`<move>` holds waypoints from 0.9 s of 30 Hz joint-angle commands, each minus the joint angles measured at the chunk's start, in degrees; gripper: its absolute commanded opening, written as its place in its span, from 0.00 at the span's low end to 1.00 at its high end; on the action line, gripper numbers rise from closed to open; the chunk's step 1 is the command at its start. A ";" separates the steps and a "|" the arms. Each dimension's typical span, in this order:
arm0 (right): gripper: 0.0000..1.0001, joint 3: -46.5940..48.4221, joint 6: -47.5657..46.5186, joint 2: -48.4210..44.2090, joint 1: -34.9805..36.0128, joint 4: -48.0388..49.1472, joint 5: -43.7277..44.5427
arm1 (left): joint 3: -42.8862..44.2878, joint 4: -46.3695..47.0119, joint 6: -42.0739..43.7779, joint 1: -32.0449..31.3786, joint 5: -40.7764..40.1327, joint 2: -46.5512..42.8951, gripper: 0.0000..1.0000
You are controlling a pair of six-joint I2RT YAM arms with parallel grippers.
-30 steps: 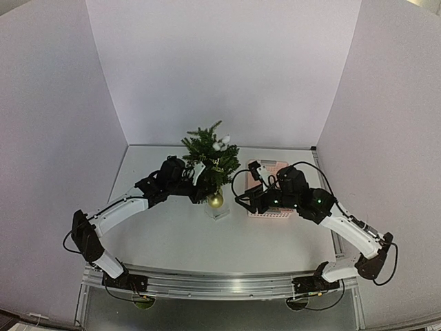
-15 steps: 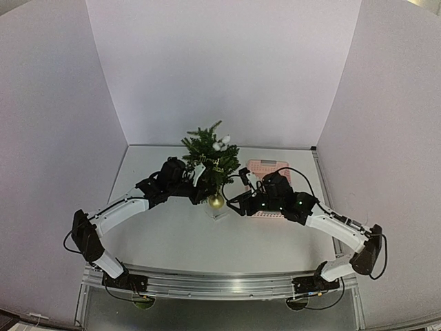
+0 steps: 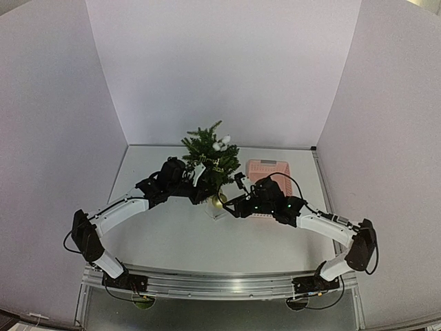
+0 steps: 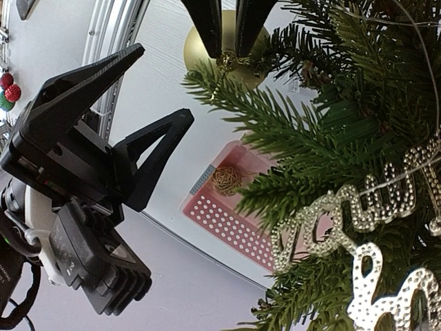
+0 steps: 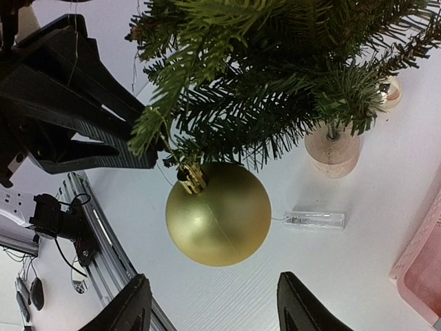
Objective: Decorate the small christmas tree
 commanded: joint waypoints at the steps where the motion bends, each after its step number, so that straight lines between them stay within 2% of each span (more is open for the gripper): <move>1: 0.60 0.69 -0.89 -0.22 -0.31 2.30 0.27 | 0.55 0.00 0.43 0.34 1.31 -0.36 0.08; 4: 0.60 0.22 -0.90 -1.64 -0.36 2.09 0.52 | 0.11 -1.04 -0.04 0.33 2.53 -1.66 0.11; 8: 0.60 0.05 -0.26 -4.04 -0.76 -0.08 1.76 | -1.90 -0.14 -2.73 0.33 6.44 -4.26 0.24; 14: 0.60 3.14 3.21 -7.07 -4.21 -11.65 8.23 | -4.52 4.06 -3.07 0.33 8.29 -8.68 0.33; 20: 0.59 5.07 7.92 -8.74 -9.85 -22.97 19.70 | -5.61 4.63 -1.84 0.33 8.38 -11.77 0.41; 23: 0.57 5.38 9.86 -7.95 -13.24 -25.83 22.54 | -6.47 5.55 -1.27 0.33 8.90 -13.07 0.52; 27: 0.54 7.98 8.78 -2.98 -18.74 -27.81 19.97 | -7.64 7.98 -1.05 0.36 10.22 -15.18 0.72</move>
